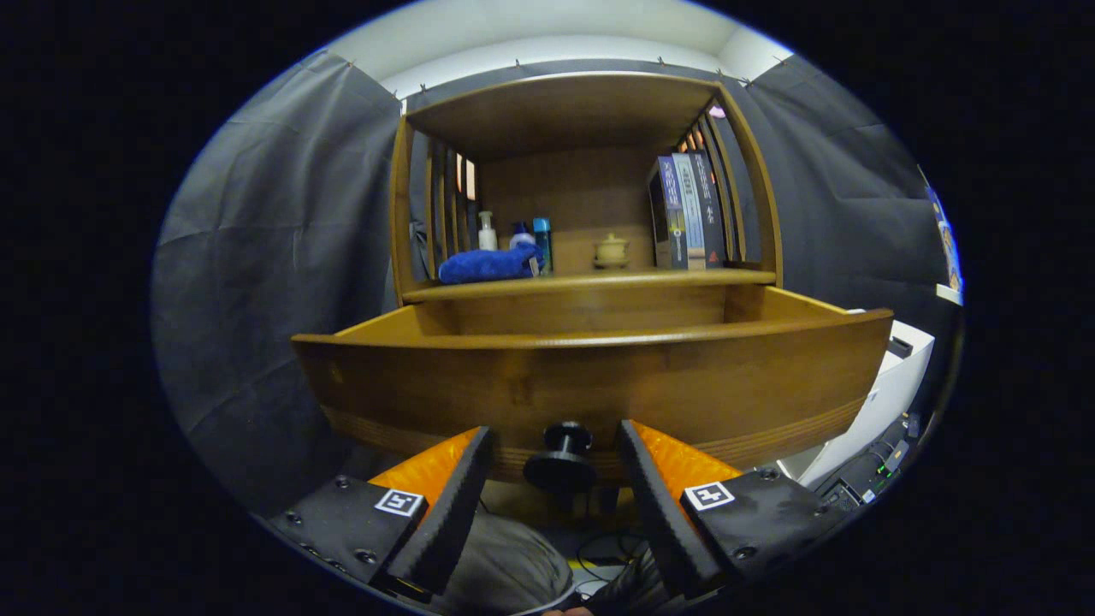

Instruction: Pull open the drawer, take out the items inside it, and place them on the countertop above the cabinet.

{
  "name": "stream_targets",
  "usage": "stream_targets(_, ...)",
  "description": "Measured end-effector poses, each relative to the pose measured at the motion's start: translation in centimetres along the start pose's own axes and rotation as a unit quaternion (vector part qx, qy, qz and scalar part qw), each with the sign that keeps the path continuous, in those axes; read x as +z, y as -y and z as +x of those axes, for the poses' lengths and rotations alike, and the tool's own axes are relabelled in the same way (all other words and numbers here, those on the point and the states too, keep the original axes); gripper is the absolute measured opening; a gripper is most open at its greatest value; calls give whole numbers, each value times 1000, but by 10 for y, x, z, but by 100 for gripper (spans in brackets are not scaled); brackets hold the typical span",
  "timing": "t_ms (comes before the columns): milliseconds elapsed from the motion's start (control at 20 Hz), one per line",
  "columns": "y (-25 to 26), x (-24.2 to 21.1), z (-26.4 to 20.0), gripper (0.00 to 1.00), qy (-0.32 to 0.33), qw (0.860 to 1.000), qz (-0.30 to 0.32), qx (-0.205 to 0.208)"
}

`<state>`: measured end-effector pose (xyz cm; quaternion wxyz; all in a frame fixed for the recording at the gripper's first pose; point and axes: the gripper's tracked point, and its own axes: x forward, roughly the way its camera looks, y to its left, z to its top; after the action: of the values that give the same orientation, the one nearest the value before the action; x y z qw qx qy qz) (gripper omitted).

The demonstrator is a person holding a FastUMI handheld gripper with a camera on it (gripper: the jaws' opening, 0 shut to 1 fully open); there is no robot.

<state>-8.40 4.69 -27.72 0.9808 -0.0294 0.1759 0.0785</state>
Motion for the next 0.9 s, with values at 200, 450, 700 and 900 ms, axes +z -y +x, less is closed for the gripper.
stream_targets(200,-8,86,-9,95,104,994,8,13)
stream_targets(450,-12,189,-3,96,174,984,-18,20)
stream_targets(700,2,249,36,96,179,984,-21,9)
stream_targets(900,21,245,98,96,104,994,-30,-16)
